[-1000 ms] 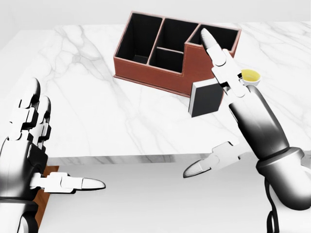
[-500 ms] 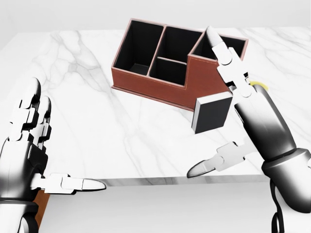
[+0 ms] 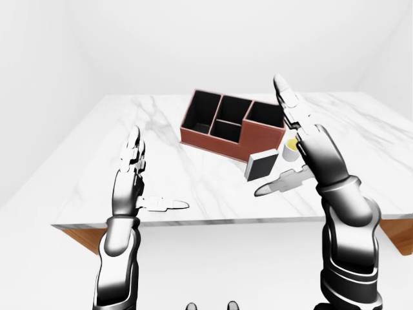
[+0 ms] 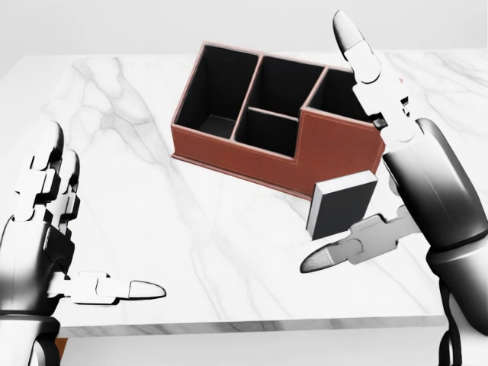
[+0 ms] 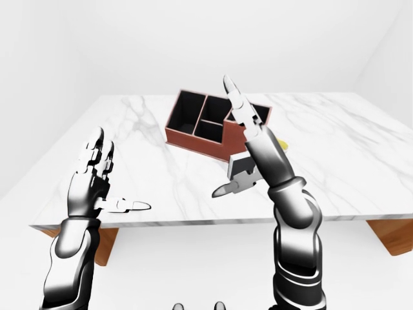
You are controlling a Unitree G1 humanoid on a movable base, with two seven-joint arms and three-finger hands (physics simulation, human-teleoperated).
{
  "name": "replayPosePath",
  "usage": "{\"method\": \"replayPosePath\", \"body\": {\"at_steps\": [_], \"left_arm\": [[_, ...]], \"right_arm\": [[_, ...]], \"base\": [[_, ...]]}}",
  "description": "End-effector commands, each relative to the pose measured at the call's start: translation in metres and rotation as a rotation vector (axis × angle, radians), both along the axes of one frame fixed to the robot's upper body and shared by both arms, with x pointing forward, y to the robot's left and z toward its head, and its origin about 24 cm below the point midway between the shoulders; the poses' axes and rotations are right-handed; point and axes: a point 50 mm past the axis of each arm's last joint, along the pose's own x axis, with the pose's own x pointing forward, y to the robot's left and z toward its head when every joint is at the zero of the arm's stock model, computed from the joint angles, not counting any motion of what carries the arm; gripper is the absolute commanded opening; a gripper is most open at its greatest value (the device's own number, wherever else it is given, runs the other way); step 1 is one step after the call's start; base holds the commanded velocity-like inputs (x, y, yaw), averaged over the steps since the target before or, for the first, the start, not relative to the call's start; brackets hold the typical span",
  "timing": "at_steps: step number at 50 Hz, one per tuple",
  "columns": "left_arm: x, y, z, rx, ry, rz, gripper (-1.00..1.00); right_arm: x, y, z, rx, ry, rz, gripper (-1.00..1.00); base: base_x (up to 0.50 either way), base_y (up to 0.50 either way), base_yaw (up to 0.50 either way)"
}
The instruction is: Pick up the book and place it in the right compartment of the caddy.
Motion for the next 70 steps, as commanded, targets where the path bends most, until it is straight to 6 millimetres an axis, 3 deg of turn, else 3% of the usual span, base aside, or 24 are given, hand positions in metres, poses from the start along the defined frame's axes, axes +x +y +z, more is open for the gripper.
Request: {"method": "replayPosePath", "body": {"at_steps": [1, 61, 67, 70], "left_arm": [[0.0, 0.0, 0.001, 0.006, -0.006, 0.003, 1.0], [0.001, 0.001, 0.0, 0.024, -0.012, 0.007, 1.0], [0.001, 0.001, 0.0, 0.025, -0.016, 0.006, 1.0], [0.0, 0.001, 0.0, 0.024, -0.015, 0.006, 1.0]], "right_arm": [[-0.002, -0.001, 0.004, -0.008, -0.018, -0.002, 1.0], [-0.011, -0.005, -0.002, -0.023, 0.004, -0.005, 1.0], [-0.012, -0.009, -0.01, -0.053, 0.025, -0.079, 1.0], [-0.02, -0.004, -0.01, -0.116, -0.051, -0.079, 1.0]], "base": [[0.25, 0.0, 0.0], [0.24, 0.0, 0.0], [0.04, 0.0, 0.0], [0.0, 0.0, 0.0]]}}
